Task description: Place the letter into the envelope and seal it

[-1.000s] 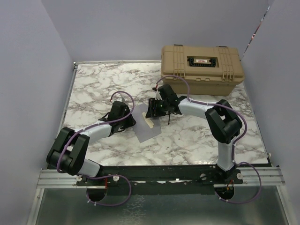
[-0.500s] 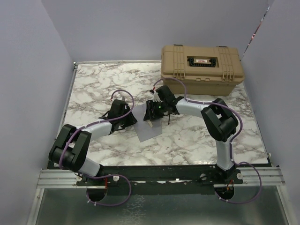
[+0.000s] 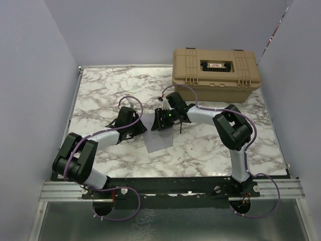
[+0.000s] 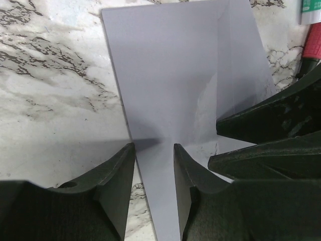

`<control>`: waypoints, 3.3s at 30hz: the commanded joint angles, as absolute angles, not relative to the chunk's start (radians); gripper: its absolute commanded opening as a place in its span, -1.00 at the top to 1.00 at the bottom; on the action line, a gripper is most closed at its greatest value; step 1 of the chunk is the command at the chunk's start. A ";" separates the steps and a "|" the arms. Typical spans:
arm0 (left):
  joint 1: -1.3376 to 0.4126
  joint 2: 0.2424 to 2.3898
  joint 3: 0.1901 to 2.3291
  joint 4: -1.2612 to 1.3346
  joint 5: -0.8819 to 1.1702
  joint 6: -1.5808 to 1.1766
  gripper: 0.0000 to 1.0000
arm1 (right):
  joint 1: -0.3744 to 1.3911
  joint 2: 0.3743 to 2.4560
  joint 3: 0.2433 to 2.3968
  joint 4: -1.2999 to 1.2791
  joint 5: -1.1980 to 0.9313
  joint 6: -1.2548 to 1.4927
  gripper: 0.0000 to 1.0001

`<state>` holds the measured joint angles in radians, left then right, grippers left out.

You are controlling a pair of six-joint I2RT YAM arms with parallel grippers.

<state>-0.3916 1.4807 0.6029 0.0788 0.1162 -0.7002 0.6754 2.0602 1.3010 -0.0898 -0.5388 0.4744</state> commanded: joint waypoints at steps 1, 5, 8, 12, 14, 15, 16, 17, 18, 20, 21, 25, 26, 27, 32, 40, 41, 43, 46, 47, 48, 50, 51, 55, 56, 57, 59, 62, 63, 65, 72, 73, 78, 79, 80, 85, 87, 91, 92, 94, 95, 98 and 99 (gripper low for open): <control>-0.383 1.509 0.552 -0.027 0.141 -0.704 0.22 | 0.686 2.090 1.332 -0.079 -0.536 0.468 -0.03; -0.371 1.467 0.560 -0.031 0.141 -0.707 0.22 | 0.686 2.018 1.359 -0.131 -0.451 0.446 -0.03; -0.367 1.421 0.588 -0.057 0.121 -0.704 0.15 | 0.686 1.937 1.378 -0.170 -0.323 0.414 -0.04; -0.364 1.353 0.638 -0.114 0.076 -0.683 0.00 | 0.685 1.852 1.381 -0.223 -0.092 0.358 -0.04; -0.363 1.313 0.653 -0.139 0.026 -0.675 -0.04 | 0.685 1.815 1.368 -0.232 0.011 0.325 -0.04; -0.362 1.293 0.661 -0.149 0.010 -0.671 -0.06 | 0.684 1.804 1.357 -0.228 0.067 0.312 -0.04; -0.361 1.273 0.669 -0.157 -0.025 -0.664 -0.09 | 0.686 1.796 1.341 -0.215 0.112 0.295 -0.05; -0.361 1.253 0.676 -0.164 -0.050 -0.658 -0.12 | 0.686 1.791 1.326 -0.200 0.151 0.275 -0.05; -0.360 1.232 0.682 -0.173 -0.072 -0.655 -0.15 | 0.685 1.791 1.315 -0.190 0.190 0.259 -0.05; -0.359 1.192 0.692 -0.180 -0.104 -0.648 -0.24 | 0.686 1.799 1.297 -0.165 0.257 0.226 -0.05; -0.358 1.174 0.693 -0.182 -0.117 -0.647 -0.30 | 0.685 1.809 1.294 -0.160 0.294 0.213 -0.05; -0.355 1.117 0.693 -0.184 -0.148 -0.648 -0.48 | 0.686 1.840 1.272 -0.111 0.351 0.165 -0.06; -0.353 1.111 0.691 -0.183 -0.148 -0.650 -0.49 | 0.685 1.848 1.261 -0.088 0.351 0.155 -0.06; -0.353 1.105 0.691 -0.184 -0.147 -0.657 -0.48 | 0.685 1.856 1.252 -0.061 0.349 0.142 -0.06; -0.353 1.065 0.670 -0.160 -0.103 -0.729 -0.45 | 0.686 1.902 1.227 0.065 0.342 0.092 0.01; -0.353 1.054 0.659 -0.159 -0.065 -0.744 -0.26 | 0.684 2.001 1.271 0.102 0.389 0.068 0.12; -0.353 1.053 0.657 -0.159 -0.060 -0.745 -0.24 | 0.682 2.005 1.275 0.099 0.394 0.065 0.12; -0.353 1.051 0.653 -0.159 -0.053 -0.747 -0.22 | 0.675 2.013 1.283 0.095 0.395 0.069 0.12; -0.353 1.048 0.653 -0.159 -0.052 -0.746 -0.22 | 0.671 2.039 1.284 0.100 0.410 0.068 0.13; -0.353 1.047 0.652 -0.159 -0.052 -0.746 -0.21 | 0.670 2.047 1.284 0.100 0.406 0.068 0.13; -0.353 1.046 0.652 -0.160 -0.052 -0.746 -0.22 | 0.669 2.054 1.283 0.102 0.400 0.067 0.13; -0.353 1.047 0.650 -0.159 -0.051 -0.744 -0.22 | 0.669 2.067 1.278 0.112 0.389 0.060 0.13; -0.353 1.047 0.650 -0.159 -0.049 -0.744 -0.22 | 0.668 2.073 1.279 0.116 0.390 0.057 0.14; -0.352 1.048 0.649 -0.159 -0.046 -0.745 -0.22 | 0.654 2.095 1.294 0.116 0.387 0.056 0.14; -0.353 1.047 0.649 -0.160 -0.045 -0.746 -0.22 | 0.650 2.099 1.298 0.115 0.388 0.057 0.14; -0.353 1.048 0.648 -0.160 -0.045 -0.746 -0.22 | 0.647 2.102 1.302 0.115 0.385 0.057 0.14; -0.351 1.046 0.648 -0.161 -0.046 -0.746 -0.22 | 0.641 2.107 1.306 0.114 0.378 0.056 0.17; -0.352 1.042 0.649 -0.159 -0.050 -0.747 -0.21 | 0.639 2.110 1.314 0.114 0.373 0.049 0.45; -0.352 1.041 0.651 -0.160 -0.052 -0.747 -0.22 | 0.640 2.108 1.316 0.111 0.368 0.049 0.60; -0.351 1.036 0.658 -0.159 -0.057 -0.742 -0.22 | 0.640 2.093 1.317 0.100 0.361 0.053 0.85; -0.352 1.016 0.708 -0.148 -0.076 -0.705 -0.63 | 0.639 1.918 1.281 0.050 0.217 0.113 0.99; -0.352 1.014 0.718 -0.143 -0.071 -0.698 -0.68 | 0.639 1.885 1.273 0.047 0.180 0.131 0.99; -0.351 1.020 0.778 -0.075 0.009 -0.703 -0.85 | 0.640 1.701 1.237 0.080 -0.078 0.231 0.99; -0.351 1.023 0.789 -0.045 0.049 -0.714 -0.86 | 0.640 1.676 1.229 0.101 -0.135 0.256 0.99; -0.352 1.026 0.796 -0.011 0.094 -0.726 -0.86 | 0.640 1.649 1.227 0.121 -0.188 0.280 0.99; -0.351 1.042 0.813 0.269 0.240 -0.801 -0.87 | 0.639 1.567 1.215 0.253 -0.388 0.418 0.99; -0.351 1.052 0.815 0.369 0.283 -0.829 -0.87 | 0.639 1.556 1.228 0.284 -0.458 0.456 0.99; -0.351 1.092 0.828 0.501 0.318 -0.881 -0.84 | 0.640 1.542 1.227 0.357 -0.557 0.509 0.99; -0.352 1.106 0.829 0.532 0.329 -0.897 -0.81 | 0.639 1.540 1.226 0.368 -0.571 0.524 0.99; -0.352 1.140 0.836 0.587 0.358 -0.938 -0.66 | 0.640 1.539 1.220 0.395 -0.592 0.550 0.99; -0.353 1.156 0.838 0.611 0.371 -0.954 -0.54 | 0.639 1.536 1.215 0.410 -0.596 0.562 0.99; -0.353 1.173 0.835 0.645 0.387 -0.983 -0.19 | 0.640 1.537 1.214 0.440 -0.605 0.588 0.99; -0.353 1.173 0.832 0.650 0.386 -0.983 -0.10 | 0.639 1.538 1.216 0.442 -0.607 0.594 0.99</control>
